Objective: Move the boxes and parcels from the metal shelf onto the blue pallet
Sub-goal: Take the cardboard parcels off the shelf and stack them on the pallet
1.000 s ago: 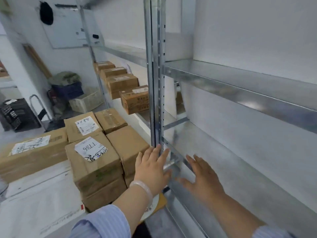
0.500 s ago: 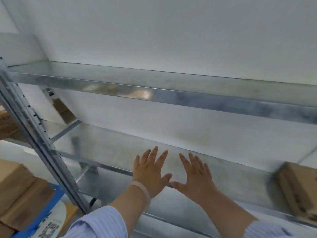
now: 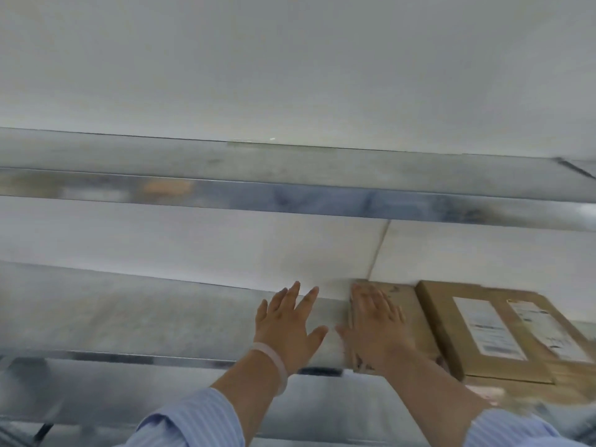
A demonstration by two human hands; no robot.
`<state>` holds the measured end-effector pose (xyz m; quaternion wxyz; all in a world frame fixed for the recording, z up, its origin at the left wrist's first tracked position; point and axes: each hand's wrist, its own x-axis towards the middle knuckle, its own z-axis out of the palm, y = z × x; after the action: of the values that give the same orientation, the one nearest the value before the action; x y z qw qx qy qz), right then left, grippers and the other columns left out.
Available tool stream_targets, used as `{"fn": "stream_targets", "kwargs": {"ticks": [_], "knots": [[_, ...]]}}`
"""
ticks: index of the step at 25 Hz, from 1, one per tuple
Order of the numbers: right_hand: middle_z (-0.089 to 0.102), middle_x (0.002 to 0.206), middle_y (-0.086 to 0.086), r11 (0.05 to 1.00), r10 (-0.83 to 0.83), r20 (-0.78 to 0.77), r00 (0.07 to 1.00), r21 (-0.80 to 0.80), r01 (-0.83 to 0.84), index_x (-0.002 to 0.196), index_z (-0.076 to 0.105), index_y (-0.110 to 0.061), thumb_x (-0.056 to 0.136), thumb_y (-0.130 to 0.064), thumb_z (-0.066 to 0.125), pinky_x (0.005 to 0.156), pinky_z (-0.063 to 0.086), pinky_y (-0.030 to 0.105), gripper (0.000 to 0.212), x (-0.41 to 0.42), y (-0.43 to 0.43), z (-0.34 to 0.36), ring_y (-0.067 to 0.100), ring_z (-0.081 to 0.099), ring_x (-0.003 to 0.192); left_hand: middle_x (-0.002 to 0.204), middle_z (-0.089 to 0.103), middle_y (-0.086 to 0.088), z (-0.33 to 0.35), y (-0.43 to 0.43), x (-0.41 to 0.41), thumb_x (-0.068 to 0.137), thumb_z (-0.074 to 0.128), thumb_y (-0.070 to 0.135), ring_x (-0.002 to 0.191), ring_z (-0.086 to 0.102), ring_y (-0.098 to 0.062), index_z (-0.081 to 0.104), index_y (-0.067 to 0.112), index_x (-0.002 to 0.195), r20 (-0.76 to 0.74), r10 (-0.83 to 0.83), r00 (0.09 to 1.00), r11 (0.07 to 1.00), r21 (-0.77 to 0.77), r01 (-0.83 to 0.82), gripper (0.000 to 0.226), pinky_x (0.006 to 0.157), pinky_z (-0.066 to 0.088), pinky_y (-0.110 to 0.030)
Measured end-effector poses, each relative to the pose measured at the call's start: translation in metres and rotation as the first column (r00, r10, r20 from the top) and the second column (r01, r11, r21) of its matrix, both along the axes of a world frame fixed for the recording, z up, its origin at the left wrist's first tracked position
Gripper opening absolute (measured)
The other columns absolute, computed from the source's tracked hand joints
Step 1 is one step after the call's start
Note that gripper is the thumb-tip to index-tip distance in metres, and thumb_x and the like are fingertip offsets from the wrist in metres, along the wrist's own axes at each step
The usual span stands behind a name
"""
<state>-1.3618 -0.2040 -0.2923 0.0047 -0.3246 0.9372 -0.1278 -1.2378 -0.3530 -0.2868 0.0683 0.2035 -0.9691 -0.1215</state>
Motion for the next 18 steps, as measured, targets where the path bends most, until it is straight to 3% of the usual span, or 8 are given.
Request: {"fn": "stream_targets", "kwargs": {"ticks": [5,11,15,18], "knots": [[0.0,0.161,-0.003,0.997,-0.079,0.149,0.986,-0.006,0.081,0.152,-0.001,-0.034,0.087,-0.063,0.044,0.118,-0.001,0.043,0.083,-0.038,0.068,-0.015,0.018,-0.004,0.147,0.161,-0.008,0.006,-0.017,0.064,-0.052,0.09,0.03,0.066,0.147,-0.005,-0.019,-0.003,0.045,0.149,0.111,-0.074,0.991,0.994,0.088,0.064,0.071,0.116,-0.001,-0.045],[0.005,0.16,-0.006,0.999,-0.025,0.2,0.98,-0.03,0.032,0.153,0.007,-0.033,0.092,-0.056,0.042,0.119,0.009,0.039,0.074,-0.048,0.083,-0.026,0.017,-0.001,0.146,0.161,-0.006,0.007,-0.032,0.085,-0.088,0.091,0.028,0.066,0.147,0.001,-0.021,0.005,0.046,0.149,0.26,-0.108,0.96,0.984,0.168,0.066,0.065,0.115,0.011,-0.044],[0.012,0.159,-0.003,0.997,-0.032,0.186,0.982,-0.061,0.044,0.152,0.013,-0.031,0.092,-0.053,0.044,0.118,0.012,0.038,0.07,-0.052,0.076,-0.024,0.018,0.005,0.146,0.161,0.001,0.009,-0.04,0.078,-0.081,0.088,0.025,0.069,0.146,0.008,-0.02,0.006,0.05,0.147,0.245,-0.065,0.967,0.989,0.146,0.03,0.065,0.114,0.015,-0.044],[0.004,0.161,-0.003,0.994,-0.052,0.259,0.965,-0.079,0.075,0.151,0.01,-0.034,0.091,-0.055,0.047,0.116,0.014,0.038,0.073,-0.058,0.065,-0.023,0.019,0.002,0.146,0.161,0.004,0.009,-0.043,0.067,-0.07,0.087,0.029,0.069,0.145,0.01,-0.022,0.009,0.054,0.145,0.219,-0.018,0.976,0.983,0.18,-0.022,0.063,0.113,0.017,-0.046]]}}
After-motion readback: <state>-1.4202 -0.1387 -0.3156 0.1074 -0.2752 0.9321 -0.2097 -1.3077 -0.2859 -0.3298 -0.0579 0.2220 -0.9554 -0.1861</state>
